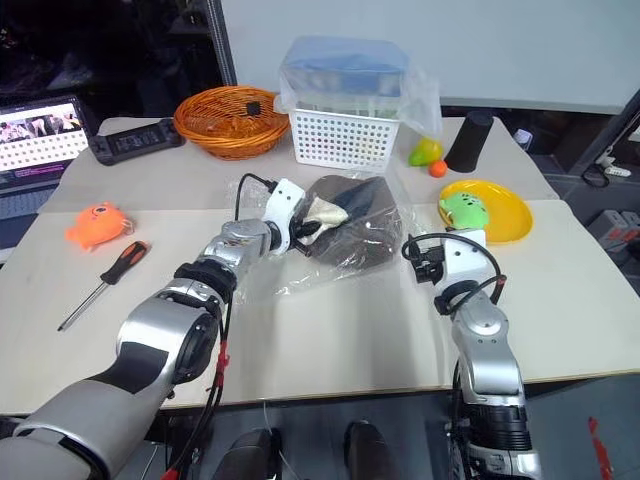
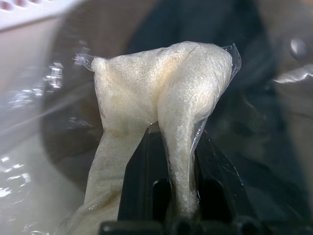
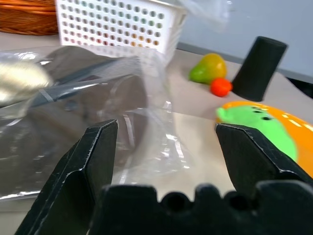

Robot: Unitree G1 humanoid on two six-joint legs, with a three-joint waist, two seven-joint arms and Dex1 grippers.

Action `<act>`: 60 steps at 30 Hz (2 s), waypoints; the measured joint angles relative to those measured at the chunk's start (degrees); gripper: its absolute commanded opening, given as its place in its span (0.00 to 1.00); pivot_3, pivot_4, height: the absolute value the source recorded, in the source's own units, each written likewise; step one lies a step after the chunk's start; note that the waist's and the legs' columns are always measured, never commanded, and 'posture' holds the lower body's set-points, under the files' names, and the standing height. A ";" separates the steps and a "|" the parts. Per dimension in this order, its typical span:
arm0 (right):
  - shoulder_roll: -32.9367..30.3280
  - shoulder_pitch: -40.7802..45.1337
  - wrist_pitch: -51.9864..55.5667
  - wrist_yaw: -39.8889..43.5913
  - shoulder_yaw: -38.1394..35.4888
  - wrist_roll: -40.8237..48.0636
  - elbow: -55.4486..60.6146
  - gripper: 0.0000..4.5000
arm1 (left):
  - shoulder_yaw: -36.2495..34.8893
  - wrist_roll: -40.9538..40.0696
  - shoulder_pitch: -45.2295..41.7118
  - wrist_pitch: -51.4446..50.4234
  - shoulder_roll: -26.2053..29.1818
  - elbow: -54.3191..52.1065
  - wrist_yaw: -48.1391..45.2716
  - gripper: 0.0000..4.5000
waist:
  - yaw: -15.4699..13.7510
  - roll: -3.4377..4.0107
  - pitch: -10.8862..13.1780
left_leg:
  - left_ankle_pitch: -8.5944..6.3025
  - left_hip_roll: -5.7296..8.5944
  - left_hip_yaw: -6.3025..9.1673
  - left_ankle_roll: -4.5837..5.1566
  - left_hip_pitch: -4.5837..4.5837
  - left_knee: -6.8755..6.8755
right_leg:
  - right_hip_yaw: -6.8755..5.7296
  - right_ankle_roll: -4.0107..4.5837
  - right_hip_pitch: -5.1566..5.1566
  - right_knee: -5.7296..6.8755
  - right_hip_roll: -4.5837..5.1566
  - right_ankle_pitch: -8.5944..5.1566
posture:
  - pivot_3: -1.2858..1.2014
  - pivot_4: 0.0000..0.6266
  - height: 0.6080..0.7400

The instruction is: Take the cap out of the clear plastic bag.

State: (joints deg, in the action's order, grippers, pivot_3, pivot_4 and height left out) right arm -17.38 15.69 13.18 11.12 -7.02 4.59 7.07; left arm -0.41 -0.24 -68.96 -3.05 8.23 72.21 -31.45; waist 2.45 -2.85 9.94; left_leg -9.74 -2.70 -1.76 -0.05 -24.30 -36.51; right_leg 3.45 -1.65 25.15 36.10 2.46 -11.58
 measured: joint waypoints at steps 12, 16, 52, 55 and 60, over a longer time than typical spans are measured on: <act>0.84 3.95 0.49 1.91 2.61 0.15 -4.31 0.85 | -12.31 -7.17 27.68 -21.16 12.88 -57.09 9.80 0.00 | 0.63 0.07 -0.02 | 0.00 -0.07 -0.07 -0.01 0.11 0.07 | 0.14 0.21 0.05 0.14 -0.01 0.15 | 0.52 0.24 1.00; 1.77 6.25 0.36 3.43 4.26 0.16 -7.16 0.85 | -21.45 -7.38 35.83 -26.34 17.06 -66.27 17.50 0.00 | 0.51 0.07 -0.02 | 0.00 -0.12 -0.07 -0.01 0.12 -0.02 | 0.11 0.15 0.03 0.13 -0.01 0.13 | 0.52 0.24 1.00; 0.28 13.50 47.72 6.68 -8.68 29.95 7.70 0.85 | -16.65 -11.01 53.61 -16.41 16.51 -84.87 20.20 0.99 | 0.21 -0.02 -0.07 | -0.02 -0.19 -0.10 0.00 0.11 -0.01 | 0.03 0.48 -0.02 0.11 0.00 0.26 | 0.52 0.24 1.00; 5.46 13.18 61.49 2.64 -15.85 39.01 8.55 0.85 | -16.07 -10.80 53.19 -15.58 16.51 -84.29 19.86 0.99 | 0.05 -0.01 -0.07 | -0.01 -0.17 -0.10 0.00 0.09 -0.01 | 0.03 0.47 -0.01 0.11 0.01 0.26 | 0.52 0.24 1.00; 17.13 11.71 70.00 -6.23 -27.72 45.56 9.30 0.85 | -15.82 -11.53 52.93 -14.20 15.90 -82.72 18.72 0.99 | -0.04 -0.02 -0.09 | -0.01 -0.16 -0.07 0.00 0.01 -0.02 | -0.03 0.41 0.02 0.06 0.01 0.23 | 0.52 0.24 1.00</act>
State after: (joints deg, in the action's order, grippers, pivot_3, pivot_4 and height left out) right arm -0.25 27.41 83.19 4.89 -34.75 50.15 16.37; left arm -16.23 -11.77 -16.02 -17.25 24.13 -10.50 -12.73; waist 2.41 -2.88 9.86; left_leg -9.75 -2.87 -1.83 -0.05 -24.30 -36.53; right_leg 3.42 -1.24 25.17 36.16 2.47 -11.35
